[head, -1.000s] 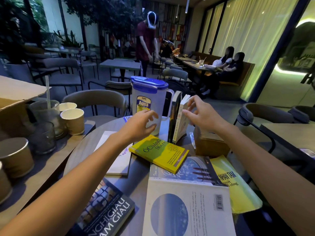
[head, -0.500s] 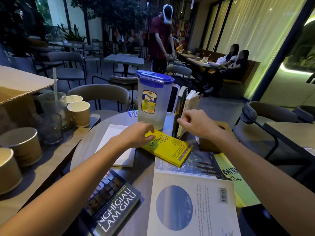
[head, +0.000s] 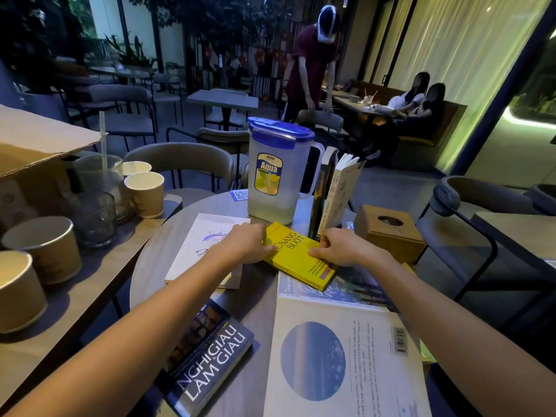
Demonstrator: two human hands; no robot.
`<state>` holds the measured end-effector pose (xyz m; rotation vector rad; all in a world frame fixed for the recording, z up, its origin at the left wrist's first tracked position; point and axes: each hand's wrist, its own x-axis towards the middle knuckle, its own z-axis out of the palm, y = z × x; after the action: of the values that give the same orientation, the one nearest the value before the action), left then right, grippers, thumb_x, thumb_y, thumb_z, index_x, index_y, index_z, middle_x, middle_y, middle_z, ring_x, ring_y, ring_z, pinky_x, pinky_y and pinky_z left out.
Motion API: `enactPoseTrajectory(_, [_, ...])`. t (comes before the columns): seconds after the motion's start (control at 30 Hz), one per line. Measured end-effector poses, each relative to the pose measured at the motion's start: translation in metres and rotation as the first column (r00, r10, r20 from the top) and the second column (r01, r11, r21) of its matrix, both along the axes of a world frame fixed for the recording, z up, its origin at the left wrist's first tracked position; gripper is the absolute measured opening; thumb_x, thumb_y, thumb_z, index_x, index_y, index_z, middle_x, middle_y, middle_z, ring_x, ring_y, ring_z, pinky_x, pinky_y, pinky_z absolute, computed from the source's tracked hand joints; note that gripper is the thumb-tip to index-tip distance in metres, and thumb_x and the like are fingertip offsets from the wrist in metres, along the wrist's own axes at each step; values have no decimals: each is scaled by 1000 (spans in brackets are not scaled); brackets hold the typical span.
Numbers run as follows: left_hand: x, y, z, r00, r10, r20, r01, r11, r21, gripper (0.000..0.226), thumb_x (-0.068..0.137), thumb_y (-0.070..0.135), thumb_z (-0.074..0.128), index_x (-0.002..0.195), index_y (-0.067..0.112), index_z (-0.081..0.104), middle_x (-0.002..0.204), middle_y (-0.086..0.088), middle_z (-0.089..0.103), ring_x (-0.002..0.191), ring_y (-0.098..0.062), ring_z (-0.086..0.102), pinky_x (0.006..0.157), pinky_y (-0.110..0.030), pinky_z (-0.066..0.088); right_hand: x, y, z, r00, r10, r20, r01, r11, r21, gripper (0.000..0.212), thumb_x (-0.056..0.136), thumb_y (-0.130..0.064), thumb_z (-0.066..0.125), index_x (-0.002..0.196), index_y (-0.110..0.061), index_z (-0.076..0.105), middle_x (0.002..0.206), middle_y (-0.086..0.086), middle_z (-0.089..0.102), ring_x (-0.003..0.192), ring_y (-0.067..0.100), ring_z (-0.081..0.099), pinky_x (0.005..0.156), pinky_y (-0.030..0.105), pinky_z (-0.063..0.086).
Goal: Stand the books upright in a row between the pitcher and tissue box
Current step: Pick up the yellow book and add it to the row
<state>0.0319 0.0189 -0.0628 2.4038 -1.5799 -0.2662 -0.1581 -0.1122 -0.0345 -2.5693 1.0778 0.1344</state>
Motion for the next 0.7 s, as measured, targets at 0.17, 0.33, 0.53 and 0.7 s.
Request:
enactPoseTrajectory(0.17, [7,3,5,980,45,-194,-52,998,-27,49,86,44,71,123,16,56,124,-12,60,105,-24,56,78,-33,43,-2,-3,6,990,-16,137,18,1000,-19,21,95,-33,68,101,-17,57,106,6,64,94,21,62,70,32,49])
enactPoseTrajectory(0.33, [15,11,10,896,77,-438,-119,990,-69,41,87,29,72,119,22,47,100,-1,59,82,-16,59,61,-24,48,-6,4,30,986,65,156,-61,998,-34,31,100,-28,62,129,-17,55,120,2,59,110,22,59,88,36,51])
enactPoseTrajectory(0.53, [20,19,26,759,45,-650,-66,998,-8,15,94,35,63,99,22,58,93,3,62,79,-10,64,64,-25,52,-17,16,50,946,39,321,-54,998,37,18,106,-24,52,115,-15,64,107,6,71,98,22,68,86,43,57])
enactPoseTrajectory(0.7, [22,29,61,701,-129,-701,-28,978,-208,22,94,33,62,103,13,60,103,-10,69,88,-20,69,69,-27,52,-33,14,53,872,-2,490,-22,999,42,11,103,-20,56,112,-23,62,101,-5,68,92,15,67,73,29,56])
